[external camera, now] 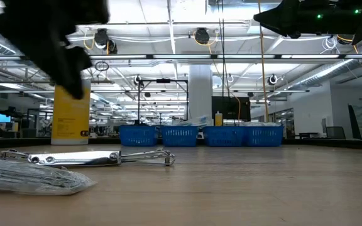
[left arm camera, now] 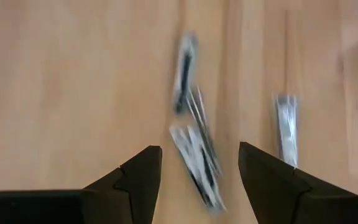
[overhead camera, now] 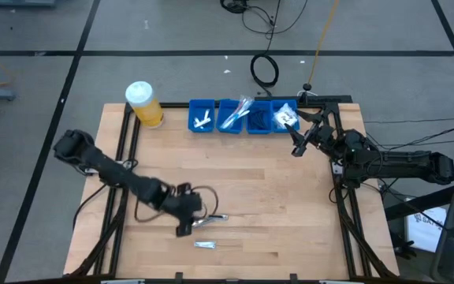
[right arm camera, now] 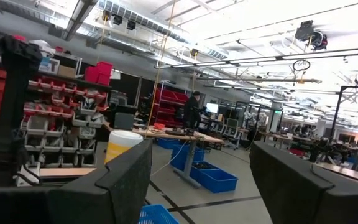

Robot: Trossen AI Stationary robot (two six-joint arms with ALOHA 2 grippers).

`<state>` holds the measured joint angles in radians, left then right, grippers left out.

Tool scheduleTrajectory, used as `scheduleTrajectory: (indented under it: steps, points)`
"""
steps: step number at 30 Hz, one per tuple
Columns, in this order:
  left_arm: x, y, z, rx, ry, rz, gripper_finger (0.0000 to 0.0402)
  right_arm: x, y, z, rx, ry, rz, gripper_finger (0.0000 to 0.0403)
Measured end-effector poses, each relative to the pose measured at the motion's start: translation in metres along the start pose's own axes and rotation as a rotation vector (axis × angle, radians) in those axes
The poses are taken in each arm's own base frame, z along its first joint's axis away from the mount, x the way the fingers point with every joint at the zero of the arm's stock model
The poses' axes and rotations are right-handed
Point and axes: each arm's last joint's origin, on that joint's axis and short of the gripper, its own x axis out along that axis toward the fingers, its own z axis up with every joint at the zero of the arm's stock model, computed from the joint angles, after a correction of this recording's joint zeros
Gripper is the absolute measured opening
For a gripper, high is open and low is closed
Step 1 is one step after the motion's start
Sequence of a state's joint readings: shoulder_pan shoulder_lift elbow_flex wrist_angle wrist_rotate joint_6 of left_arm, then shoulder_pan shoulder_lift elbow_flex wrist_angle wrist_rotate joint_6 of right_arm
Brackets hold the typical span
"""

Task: Pick & Place Travel size toiletries
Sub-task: Put the silver nail cutter into the left blue basket

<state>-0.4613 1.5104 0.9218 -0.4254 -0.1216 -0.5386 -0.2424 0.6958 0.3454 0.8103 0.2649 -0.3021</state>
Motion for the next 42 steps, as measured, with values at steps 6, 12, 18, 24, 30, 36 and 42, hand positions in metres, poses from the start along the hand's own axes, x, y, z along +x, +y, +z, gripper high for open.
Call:
scheduleTrajectory:
  steps: [6, 12, 18, 24, 30, 36, 42]
  points:
    - [0.011, -0.023, -0.022, -0.095, 0.086, 0.006, 0.0185, 0.000, 0.000, 0.000, 0.007, -0.001, 0.000, 0.0256]
    - [0.030, -0.026, -0.035, -0.138, 0.159, 0.059, 0.0157, 0.000, 0.000, -0.001, 0.030, 0.007, 0.005, 0.0256]
    - [0.052, -0.020, -0.041, -0.175, 0.213, 0.121, 0.0154, 0.000, 0.001, -0.003, 0.025, 0.028, 0.011, 0.0256]
    - [0.061, -0.015, -0.040, -0.223, 0.224, 0.153, 0.0152, 0.000, 0.001, -0.004, 0.024, 0.036, 0.014, 0.0256]
    - [0.063, -0.007, -0.039, -0.200, 0.197, 0.228, 0.0152, 0.000, 0.001, -0.004, 0.043, 0.040, 0.015, 0.0256]
    - [0.064, 0.000, -0.035, -0.163, 0.197, 0.245, 0.0139, 0.000, 0.001, -0.004, 0.043, 0.044, 0.016, 0.0256]
    - [0.065, 0.007, -0.031, -0.176, 0.194, 0.264, 0.0050, 0.000, 0.002, -0.005, 0.041, 0.051, 0.019, 0.0256]
